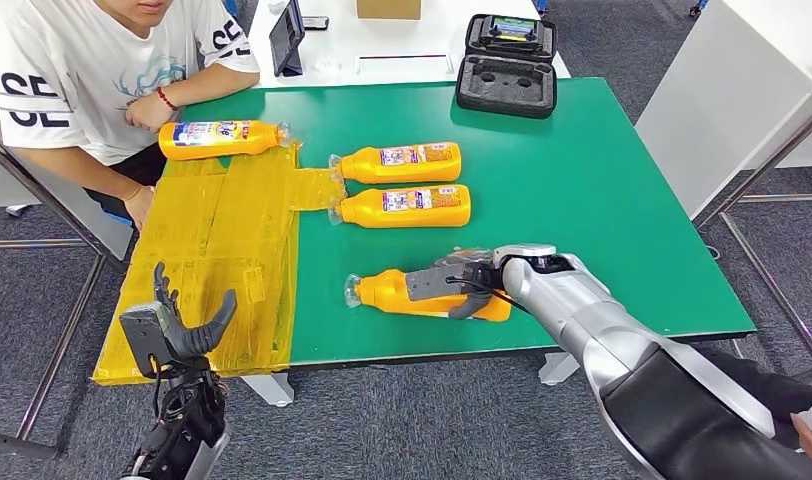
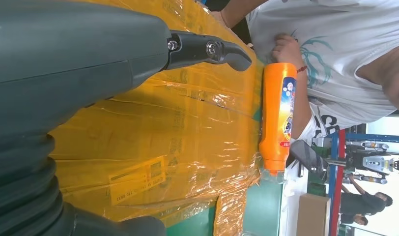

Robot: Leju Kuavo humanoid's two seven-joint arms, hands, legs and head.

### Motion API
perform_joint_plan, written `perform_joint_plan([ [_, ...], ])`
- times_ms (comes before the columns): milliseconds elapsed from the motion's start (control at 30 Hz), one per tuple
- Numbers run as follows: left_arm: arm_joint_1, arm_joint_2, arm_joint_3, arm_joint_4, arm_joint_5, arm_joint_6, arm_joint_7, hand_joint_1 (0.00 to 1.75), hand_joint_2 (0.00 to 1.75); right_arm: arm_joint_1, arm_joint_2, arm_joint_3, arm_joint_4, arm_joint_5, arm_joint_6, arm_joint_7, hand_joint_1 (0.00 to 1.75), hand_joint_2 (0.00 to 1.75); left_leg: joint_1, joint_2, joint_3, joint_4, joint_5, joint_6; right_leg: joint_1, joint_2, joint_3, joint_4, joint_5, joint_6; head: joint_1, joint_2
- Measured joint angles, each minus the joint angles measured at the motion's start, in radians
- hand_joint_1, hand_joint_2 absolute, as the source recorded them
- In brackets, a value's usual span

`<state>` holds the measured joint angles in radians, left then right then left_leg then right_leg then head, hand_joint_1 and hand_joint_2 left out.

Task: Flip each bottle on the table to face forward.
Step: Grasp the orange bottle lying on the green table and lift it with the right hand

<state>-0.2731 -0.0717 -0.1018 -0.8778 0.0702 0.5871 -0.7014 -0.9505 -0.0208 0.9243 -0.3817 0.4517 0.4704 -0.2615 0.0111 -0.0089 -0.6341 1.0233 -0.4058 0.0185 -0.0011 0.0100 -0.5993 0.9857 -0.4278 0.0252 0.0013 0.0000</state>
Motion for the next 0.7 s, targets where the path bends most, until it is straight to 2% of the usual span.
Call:
perform_joint_plan([
  [133,0.003,0.000,0.000,-0.002,0.001,-0.002,0.000,0.00,1.75,0.007,0.000,-0.007,0.000,-0.045,-0.079,-0.045,1.75,1.75,0.000,0.000,0.000,0.000,0.000,0.000,0.000,0.000,0.000,0.000,0.000,0.000,0.000,0.000],
  [300,0.043,-0.001,0.013,-0.041,0.030,-0.049,0.000,0.00,1.75,0.048,-0.003,-0.091,-0.043,-0.162,-0.288,-0.210,1.75,1.75,0.000,0.000,0.000,0.000,0.000,0.000,0.000,0.000,-0.001,0.000,0.000,0.000,0.000,0.000],
  [600,0.068,-0.002,0.026,-0.072,0.037,-0.058,0.000,0.00,1.75,0.076,-0.006,-0.158,-0.084,-0.174,-0.311,-0.230,1.75,1.75,0.000,0.000,0.000,0.000,0.000,0.000,0.000,0.000,0.000,0.000,0.000,0.000,0.000,0.000],
  [700,0.071,-0.004,0.028,-0.075,0.079,-0.104,0.000,0.00,1.75,0.099,-0.007,-0.184,-0.115,-0.204,-0.368,-0.262,1.75,1.75,0.000,-0.001,0.000,0.000,0.000,0.000,0.000,0.000,0.000,0.000,0.000,0.000,0.000,0.000],
])
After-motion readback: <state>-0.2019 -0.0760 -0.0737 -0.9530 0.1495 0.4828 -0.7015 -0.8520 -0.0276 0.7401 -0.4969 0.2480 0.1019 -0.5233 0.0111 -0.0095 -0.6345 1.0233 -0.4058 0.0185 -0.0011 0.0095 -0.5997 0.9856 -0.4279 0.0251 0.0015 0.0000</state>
